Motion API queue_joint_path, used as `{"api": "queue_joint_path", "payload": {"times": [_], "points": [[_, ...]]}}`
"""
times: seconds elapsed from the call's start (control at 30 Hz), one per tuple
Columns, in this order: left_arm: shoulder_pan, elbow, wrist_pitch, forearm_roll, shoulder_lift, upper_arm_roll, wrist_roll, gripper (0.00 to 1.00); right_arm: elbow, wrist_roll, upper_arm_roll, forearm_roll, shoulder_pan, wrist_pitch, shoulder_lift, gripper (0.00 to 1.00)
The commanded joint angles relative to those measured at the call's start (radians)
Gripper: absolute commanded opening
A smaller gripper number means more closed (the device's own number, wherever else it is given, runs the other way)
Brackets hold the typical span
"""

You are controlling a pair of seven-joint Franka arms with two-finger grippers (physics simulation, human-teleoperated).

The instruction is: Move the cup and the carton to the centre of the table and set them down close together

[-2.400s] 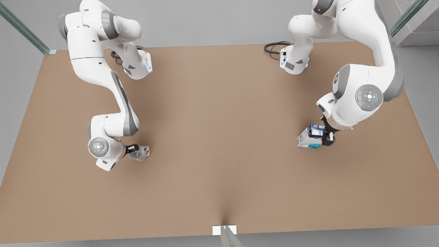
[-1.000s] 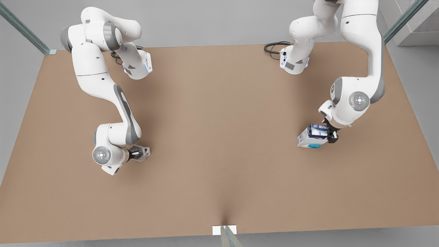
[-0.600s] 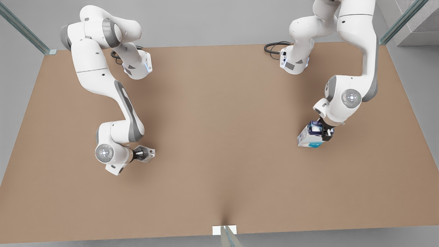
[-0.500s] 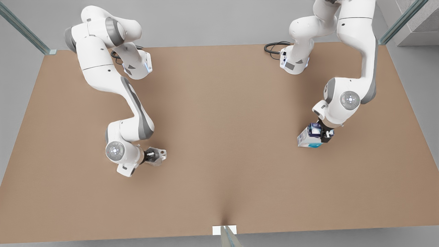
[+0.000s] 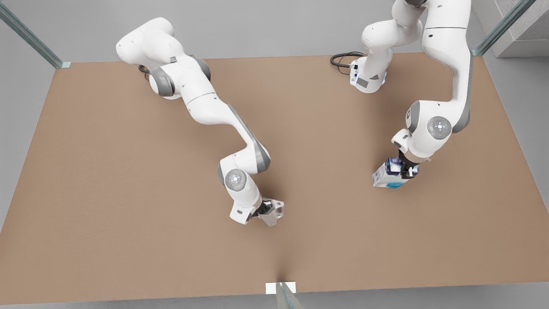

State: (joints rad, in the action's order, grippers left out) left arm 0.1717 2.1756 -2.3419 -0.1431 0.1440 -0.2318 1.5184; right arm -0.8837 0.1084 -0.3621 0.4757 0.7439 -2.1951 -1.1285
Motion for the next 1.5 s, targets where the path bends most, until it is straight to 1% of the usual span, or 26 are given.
{"api": "queue_joint_path", "payload": {"times": [0.0,0.1,0.2,0.27,0.3,0.33,0.43,0.5,0.67,0.73,0.77,0.8,0.83,0.87,0.9,0.97,1.0,1.03,1.07,1.1,1.17,1.2,1.3,1.37,1.43,1.47], "points": [[0.000,0.000,0.003,0.002,0.000,0.000,0.000,0.39,0.006,0.005,0.000,-0.002,0.000,0.000,-0.008,0.21],[-0.003,-0.007,0.029,0.002,-0.001,0.000,-0.001,0.37,0.023,0.060,0.002,0.058,0.000,-0.018,-0.031,0.25],[-0.003,-0.080,0.141,0.002,-0.001,-0.001,-0.015,0.37,0.023,0.085,0.003,0.070,0.000,-0.029,-0.034,0.61],[-0.009,-0.145,0.223,0.002,-0.004,0.000,-0.037,0.37,0.023,0.085,0.002,0.070,0.000,-0.038,-0.034,0.72],[-0.012,-0.165,0.253,0.000,-0.007,0.000,-0.052,0.37,0.023,0.083,0.003,0.072,0.000,-0.049,-0.034,0.82],[-0.020,-0.223,0.338,-0.004,-0.003,-0.003,-0.078,0.38,0.023,0.083,0.003,0.072,0.000,-0.049,-0.034,0.87],[-0.075,-0.319,0.481,-0.007,-0.001,-0.003,-0.104,0.38,0.023,0.080,0.002,0.072,-0.001,-0.048,-0.033,1.00],[-0.106,-0.336,0.513,-0.018,-0.001,-0.003,-0.150,0.38,0.022,0.076,0.003,0.070,-0.005,-0.046,-0.024,1.00],[-0.149,-0.356,0.510,-0.019,0.016,-0.021,-0.188,0.38,0.009,0.074,0.006,0.070,-0.009,-0.043,0.010,1.00],[-0.196,-0.364,0.513,-0.018,0.015,-0.023,-0.257,0.38,0.009,0.074,0.006,0.070,-0.009,-0.045,0.010,1.00],[-0.212,-0.366,0.515,-0.018,0.014,-0.023,-0.279,0.38,0.006,0.076,0.005,0.070,-0.008,-0.043,0.022,1.00],[-0.219,-0.366,0.515,-0.018,0.014,-0.023,-0.291,0.38,-0.038,0.077,0.005,0.061,-0.008,-0.031,0.085,1.00],[-0.222,-0.366,0.515,-0.018,0.012,-0.023,-0.291,0.38,-0.070,0.079,0.005,0.057,-0.006,0.043,0.150,1.00],[-0.222,-0.369,0.518,-0.018,0.012,-0.023,-0.291,0.38,-0.083,0.079,-0.005,0.031,-0.026,0.295,0.288,1.00],[-0.221,-0.373,0.524,-0.016,0.012,-0.023,-0.293,0.38,-0.083,0.067,-0.006,-0.133,-0.038,0.501,0.398,1.00],[-0.230,-0.381,0.526,-0.018,0.014,-0.023,-0.317,0.38,-0.083,-0.121,-0.014,-0.299,-0.141,0.669,0.481,1.00],[-0.258,-0.387,0.526,-0.018,0.022,-0.023,-0.349,0.38,-0.087,-0.225,-0.012,-0.433,-0.176,0.704,0.538,1.00],[-0.296,-0.424,0.529,-0.018,0.046,-0.023,-0.383,0.38,-0.331,-0.222,0.170,-0.500,-0.391,0.660,0.736,1.00],[-0.325,-0.479,0.579,-0.016,0.081,-0.023,-0.441,0.38,-0.445,-0.220,0.345,-0.655,-0.570,0.638,0.857,1.00],[-0.376,-0.496,0.589,-0.016,0.086,-0.023,-0.514,0.38,-0.515,-0.216,0.347,-0.657,-0.626,0.640,0.921,1.00],[-0.478,-0.527,0.598,-0.010,0.104,-0.023,-0.638,0.38,-0.584,-0.194,0.347,-0.657,-0.649,0.618,0.977,1.00],[-0.498,-0.528,0.596,-0.009,0.115,-0.023,-0.682,0.39,-0.610,-0.182,0.347,-0.654,-0.649,0.609,0.995,1.00],[-0.623,-0.629,0.587,-0.006,0.219,-0.023,-0.866,0.39,-0.610,-0.176,0.347,-0.649,-0.650,0.610,0.989,1.00],[-0.745,-0.720,0.578,-0.007,0.307,-0.014,-0.975,0.39,-0.609,-0.176,0.342,-0.647,-0.652,0.618,0.990,1.00],[-0.778,-0.826,0.573,-0.007,0.411,-0.014,-0.995,0.39,-0.609,-0.176,0.341,-0.647,-0.652,0.620,0.992,1.00],[-0.802,-0.836,0.533,-0.006,0.428,-0.014,-1.035,0.39,-0.609,-0.176,0.341,-0.647,-0.653,0.621,0.992,1.00]]}}
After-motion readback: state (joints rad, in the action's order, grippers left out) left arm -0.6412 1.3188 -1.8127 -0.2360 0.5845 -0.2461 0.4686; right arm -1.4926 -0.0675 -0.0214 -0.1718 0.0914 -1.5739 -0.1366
